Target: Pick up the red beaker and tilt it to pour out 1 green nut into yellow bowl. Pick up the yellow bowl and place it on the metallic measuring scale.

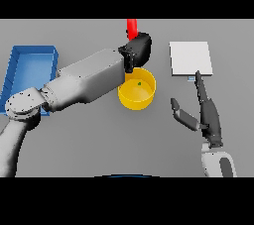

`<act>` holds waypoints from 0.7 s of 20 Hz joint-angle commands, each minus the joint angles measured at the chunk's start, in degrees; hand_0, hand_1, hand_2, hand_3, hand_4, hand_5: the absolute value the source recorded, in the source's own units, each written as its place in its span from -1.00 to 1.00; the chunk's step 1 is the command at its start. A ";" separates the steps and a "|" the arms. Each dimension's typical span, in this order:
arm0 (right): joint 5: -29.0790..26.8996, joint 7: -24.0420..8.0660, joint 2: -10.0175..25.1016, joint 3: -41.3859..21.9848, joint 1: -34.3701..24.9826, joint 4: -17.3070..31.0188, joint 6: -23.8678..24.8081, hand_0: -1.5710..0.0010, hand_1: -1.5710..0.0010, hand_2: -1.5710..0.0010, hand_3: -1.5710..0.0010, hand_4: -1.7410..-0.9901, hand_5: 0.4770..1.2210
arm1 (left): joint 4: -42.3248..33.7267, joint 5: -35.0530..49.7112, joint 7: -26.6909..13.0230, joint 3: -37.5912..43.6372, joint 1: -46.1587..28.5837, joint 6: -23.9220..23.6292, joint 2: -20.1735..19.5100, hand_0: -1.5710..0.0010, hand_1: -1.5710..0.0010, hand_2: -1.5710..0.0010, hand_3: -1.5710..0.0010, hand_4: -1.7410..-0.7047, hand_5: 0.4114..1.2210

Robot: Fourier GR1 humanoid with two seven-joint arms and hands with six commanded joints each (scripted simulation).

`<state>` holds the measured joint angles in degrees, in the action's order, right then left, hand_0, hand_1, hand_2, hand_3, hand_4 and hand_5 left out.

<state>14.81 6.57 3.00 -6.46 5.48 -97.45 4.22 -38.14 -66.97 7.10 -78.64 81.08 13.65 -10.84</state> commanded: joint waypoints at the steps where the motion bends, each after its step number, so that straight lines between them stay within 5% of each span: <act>1: -0.42 -0.72 -0.19 0.17 -0.48 -0.27 0.00 1.00 1.00 1.00 1.00 0.57 -0.57 | 0.30 0.27 1.20 -0.10 1.83 0.39 0.17 -1.00 -1.00 -1.00 -1.00 -0.96 1.00; 5: -0.44 0.73 -0.36 -0.25 -0.56 0.17 -0.38 1.00 1.00 1.00 1.00 0.56 -0.52 | 4.53 1.43 1.78 0.84 9.27 -1.47 -2.76 -1.00 -1.00 -1.00 -1.00 -0.97 1.00; 7: 0.55 1.17 -0.23 -0.70 -0.20 -0.23 -0.06 1.00 1.00 1.00 1.00 0.55 -0.51 | 7.61 3.81 1.63 3.34 12.11 -3.91 -4.31 -1.00 -1.00 -1.00 -0.50 -0.98 1.00; 11: -0.46 1.37 -0.78 -0.81 -0.97 0.67 -0.72 1.00 1.00 1.00 1.00 0.56 -0.51 | 18.60 13.82 -2.17 13.60 17.30 -5.50 -6.87 -1.00 -1.00 -1.00 -0.80 -0.98 1.00; 14: 2.51 0.26 -0.14 -1.05 -1.31 0.80 1.19 1.00 1.00 1.00 1.00 0.60 -0.57 | 25.41 27.18 -5.68 25.75 18.10 -6.79 -10.76 -1.00 -1.00 -1.00 -0.82 -0.99 1.00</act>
<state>17.30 6.78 2.86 -7.49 4.15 -96.66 5.44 -12.67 -39.69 1.23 -52.98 99.18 6.93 -21.74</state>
